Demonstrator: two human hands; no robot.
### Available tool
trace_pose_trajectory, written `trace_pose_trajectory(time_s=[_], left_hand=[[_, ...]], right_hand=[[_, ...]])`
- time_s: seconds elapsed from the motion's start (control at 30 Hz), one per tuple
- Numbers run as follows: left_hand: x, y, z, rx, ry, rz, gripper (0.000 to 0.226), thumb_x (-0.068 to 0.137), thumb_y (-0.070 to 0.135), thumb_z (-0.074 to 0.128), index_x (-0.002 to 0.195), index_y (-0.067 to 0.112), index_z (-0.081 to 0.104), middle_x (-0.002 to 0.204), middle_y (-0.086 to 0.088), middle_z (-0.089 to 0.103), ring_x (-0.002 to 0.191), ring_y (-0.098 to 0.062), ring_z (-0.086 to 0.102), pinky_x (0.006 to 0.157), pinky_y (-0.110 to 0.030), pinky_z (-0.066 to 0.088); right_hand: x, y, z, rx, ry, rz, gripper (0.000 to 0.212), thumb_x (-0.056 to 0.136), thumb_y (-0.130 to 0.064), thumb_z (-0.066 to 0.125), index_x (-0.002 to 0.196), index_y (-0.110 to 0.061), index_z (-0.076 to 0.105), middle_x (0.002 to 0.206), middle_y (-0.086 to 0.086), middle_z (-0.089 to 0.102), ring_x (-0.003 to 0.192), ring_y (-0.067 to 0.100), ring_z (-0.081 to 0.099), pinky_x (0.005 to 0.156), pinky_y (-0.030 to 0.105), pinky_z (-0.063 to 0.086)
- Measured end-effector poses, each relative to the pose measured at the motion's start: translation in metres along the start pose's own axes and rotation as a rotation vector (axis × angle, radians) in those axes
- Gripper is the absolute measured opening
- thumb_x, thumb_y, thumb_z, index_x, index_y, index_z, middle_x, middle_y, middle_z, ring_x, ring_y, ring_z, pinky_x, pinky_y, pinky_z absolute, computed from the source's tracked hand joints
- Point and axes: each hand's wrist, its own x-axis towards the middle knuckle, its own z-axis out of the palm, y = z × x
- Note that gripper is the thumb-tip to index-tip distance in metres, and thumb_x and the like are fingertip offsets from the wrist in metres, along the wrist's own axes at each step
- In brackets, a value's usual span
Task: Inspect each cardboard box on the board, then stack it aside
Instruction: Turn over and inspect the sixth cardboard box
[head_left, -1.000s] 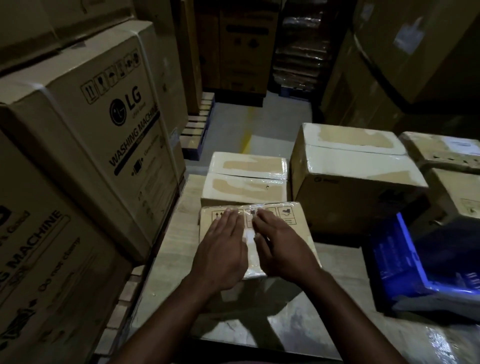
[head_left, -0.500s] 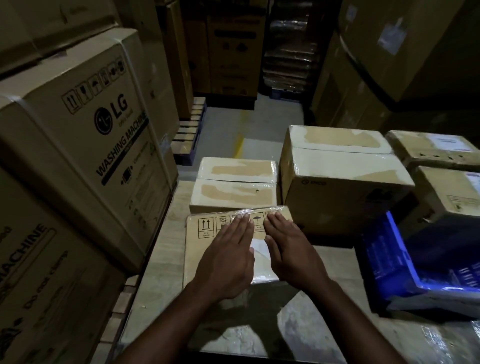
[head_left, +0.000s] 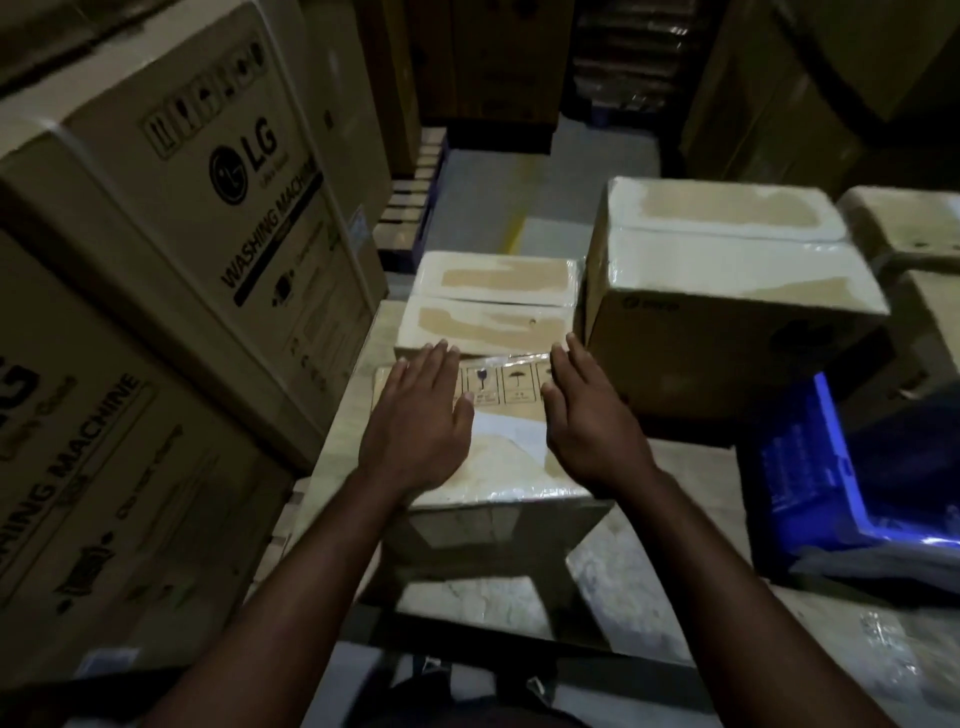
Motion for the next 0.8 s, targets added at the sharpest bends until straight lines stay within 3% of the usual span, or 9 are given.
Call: trace_pose_trajectory(time_s=[0.17, 0.27, 0.37, 0.5, 0.6, 0.7, 0.8], left_hand=[[-0.01, -0.003, 0.003, -0.042, 0.14, -0.128, 0.063, 0.094, 0.039, 0.033, 0.151, 0.011, 0.037, 0.159, -0.011, 0.034, 0.148, -0.022, 0.026, 0.125, -0.038, 0.006], [-0.028, -0.001, -0.001, -0.053, 0.226, -0.265, 0.062, 0.094, 0.038, 0.041, 0.149, 0.009, 0.037, 0.16, -0.013, 0.031, 0.149, -0.026, 0.024, 0.125, -0.042, 0.008], [-0.05, 0.006, -0.002, -0.085, 0.303, -0.33, 0.067, 0.094, 0.037, 0.048, 0.153, 0.009, 0.03, 0.165, -0.012, 0.017, 0.151, -0.028, 0.017, 0.124, -0.045, 0.013], [-0.085, 0.02, -0.003, -0.174, 0.344, -0.402, 0.069, 0.098, 0.04, 0.047, 0.156, 0.014, 0.021, 0.167, -0.003, 0.007, 0.152, -0.023, 0.012, 0.122, -0.043, 0.019], [-0.119, 0.027, -0.004, -0.444, 0.396, -0.427, 0.065, 0.098, 0.043, 0.046, 0.156, 0.025, 0.025, 0.165, 0.006, 0.017, 0.148, -0.014, 0.024, 0.113, -0.028, 0.023], [-0.159, 0.022, -0.002, -0.991, 0.401, -0.625, 0.066, 0.086, 0.061, 0.046, 0.148, 0.042, 0.033, 0.147, -0.001, 0.052, 0.128, -0.02, 0.054, 0.108, -0.045, 0.044], [-0.203, 0.019, 0.006, -1.187, 0.228, -0.712, 0.074, 0.088, 0.075, 0.041, 0.141, 0.024, 0.052, 0.127, -0.007, 0.067, 0.113, -0.023, 0.064, 0.101, -0.05, 0.05]], right_hand=[[-0.006, 0.005, 0.003, 0.07, 0.041, -0.014, 0.059, 0.107, -0.042, 0.036, 0.16, -0.022, 0.021, 0.169, -0.007, 0.003, 0.152, 0.018, 0.021, 0.116, 0.039, 0.034], [-0.019, 0.002, 0.003, 0.128, 0.059, 0.047, 0.067, 0.104, -0.045, 0.042, 0.16, -0.024, 0.012, 0.17, 0.001, 0.0, 0.152, 0.024, 0.021, 0.113, 0.042, 0.034], [-0.042, -0.002, 0.0, 0.159, 0.102, 0.028, 0.07, 0.102, -0.047, 0.042, 0.159, -0.025, 0.01, 0.168, 0.001, 0.016, 0.149, 0.022, 0.027, 0.113, 0.042, 0.036], [-0.083, -0.004, -0.003, 0.205, 0.168, 0.008, 0.072, 0.101, -0.044, 0.048, 0.16, -0.027, 0.009, 0.158, 0.002, 0.039, 0.138, 0.023, 0.044, 0.101, 0.036, 0.041], [-0.119, 0.001, 0.001, 0.214, 0.218, -0.019, 0.077, 0.1, -0.045, 0.051, 0.161, -0.025, 0.009, 0.149, 0.006, 0.051, 0.13, 0.026, 0.053, 0.097, 0.036, 0.045], [-0.164, 0.006, 0.009, 0.242, 0.251, -0.015, 0.081, 0.095, -0.053, 0.05, 0.16, -0.03, 0.009, 0.146, 0.008, 0.053, 0.128, 0.026, 0.056, 0.1, 0.037, 0.048], [-0.212, 0.01, 0.02, 0.293, 0.246, 0.023, 0.084, 0.091, -0.062, 0.045, 0.16, -0.028, 0.012, 0.144, 0.009, 0.055, 0.127, 0.023, 0.057, 0.102, 0.042, 0.05]])
